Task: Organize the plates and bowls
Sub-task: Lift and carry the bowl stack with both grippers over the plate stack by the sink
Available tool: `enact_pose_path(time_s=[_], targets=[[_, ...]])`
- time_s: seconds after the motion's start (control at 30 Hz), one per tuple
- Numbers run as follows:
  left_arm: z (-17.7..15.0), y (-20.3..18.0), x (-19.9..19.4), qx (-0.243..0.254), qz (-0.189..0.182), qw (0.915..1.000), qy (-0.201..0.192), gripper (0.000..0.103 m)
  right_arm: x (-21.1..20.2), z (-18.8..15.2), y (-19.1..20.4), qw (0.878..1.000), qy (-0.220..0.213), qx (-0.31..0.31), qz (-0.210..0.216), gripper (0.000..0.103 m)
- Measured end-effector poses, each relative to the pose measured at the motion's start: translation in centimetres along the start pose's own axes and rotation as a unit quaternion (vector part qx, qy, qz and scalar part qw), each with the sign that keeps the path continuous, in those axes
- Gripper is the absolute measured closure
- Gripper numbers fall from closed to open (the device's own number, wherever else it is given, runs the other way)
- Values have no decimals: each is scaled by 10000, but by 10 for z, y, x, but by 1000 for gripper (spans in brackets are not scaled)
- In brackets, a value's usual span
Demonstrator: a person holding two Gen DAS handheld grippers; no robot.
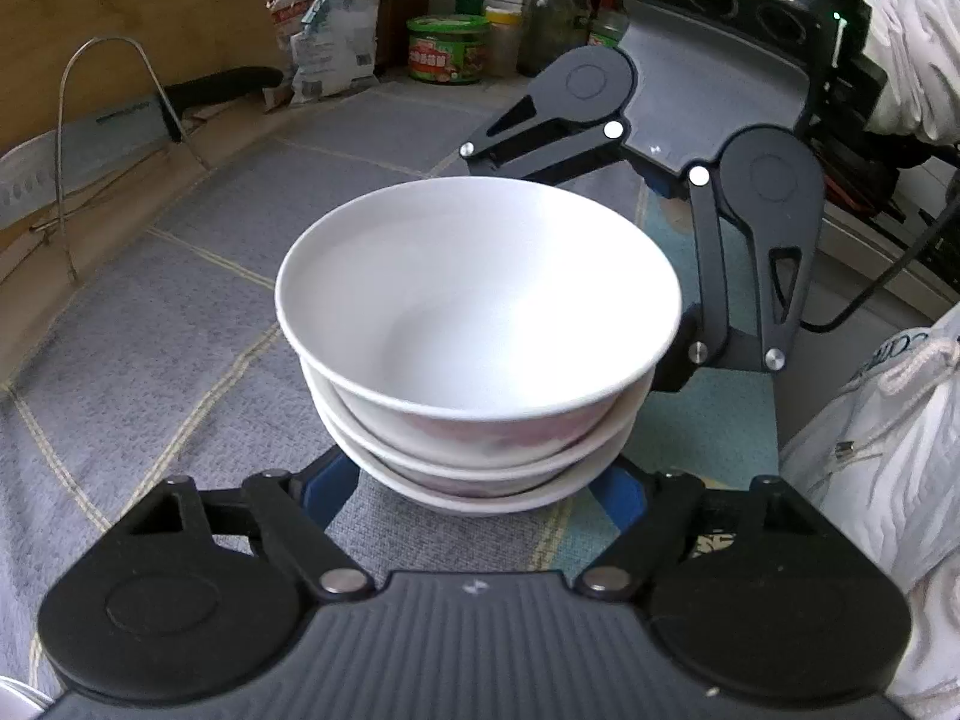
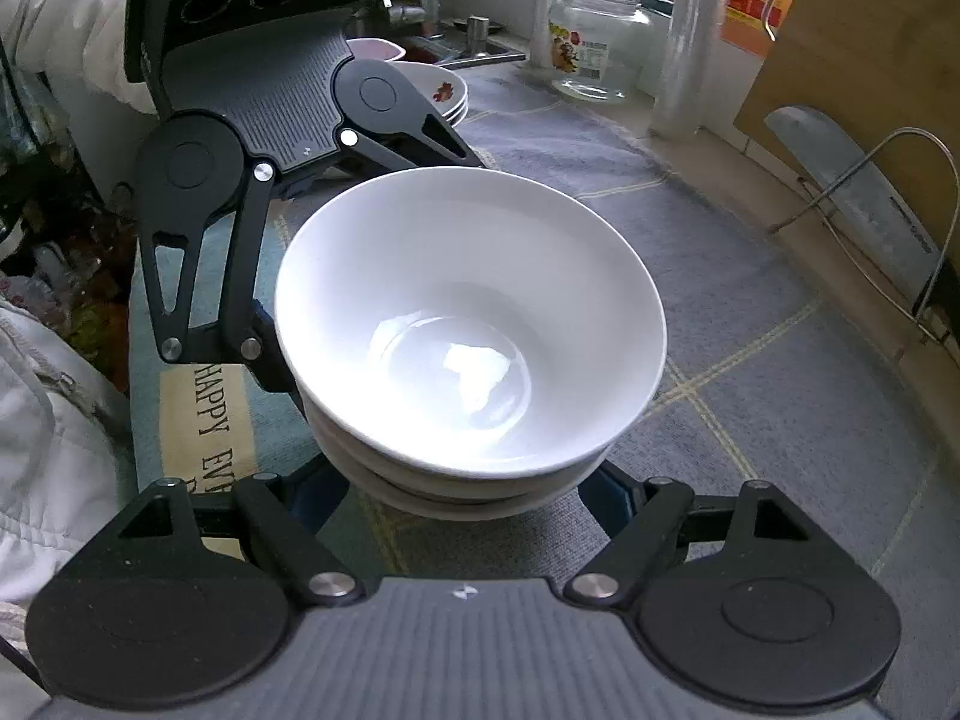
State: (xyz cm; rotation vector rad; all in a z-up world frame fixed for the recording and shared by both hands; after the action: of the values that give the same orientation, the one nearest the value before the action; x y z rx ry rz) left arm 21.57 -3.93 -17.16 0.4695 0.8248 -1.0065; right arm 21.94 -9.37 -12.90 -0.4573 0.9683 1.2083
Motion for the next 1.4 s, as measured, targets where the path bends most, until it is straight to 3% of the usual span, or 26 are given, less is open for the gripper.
enact_pose_path(time_s=[0.2,0.67,1.07,1.4], targets=[[2,1,3,21,-86,9999,65,20,2,0,-3,9997,16,126,202,17],[3,3,5,100,-120,9998,140,20,1,1,-3,9995,124,170,222,17],[3,-5,1,114,45,9999,114,20,-2,3,5,9997,186,92,84,18],[2,-16,-31,-48,383,9992,63,20,-15,22,26,9994,220,-257,111,18]])
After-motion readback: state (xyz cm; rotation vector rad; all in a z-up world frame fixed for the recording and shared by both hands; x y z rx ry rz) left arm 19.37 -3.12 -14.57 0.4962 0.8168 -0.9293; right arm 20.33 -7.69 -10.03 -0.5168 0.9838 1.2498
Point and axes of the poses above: each gripper's, at about its wrist camera, not at the fingertips, and x roughly the way its jaws point, y to its left, z to its top, the point moved 9 cm from there along x, roughly the way its jaws point, and after that the axes turned 5 degrees about z, right-handed, at the moved point
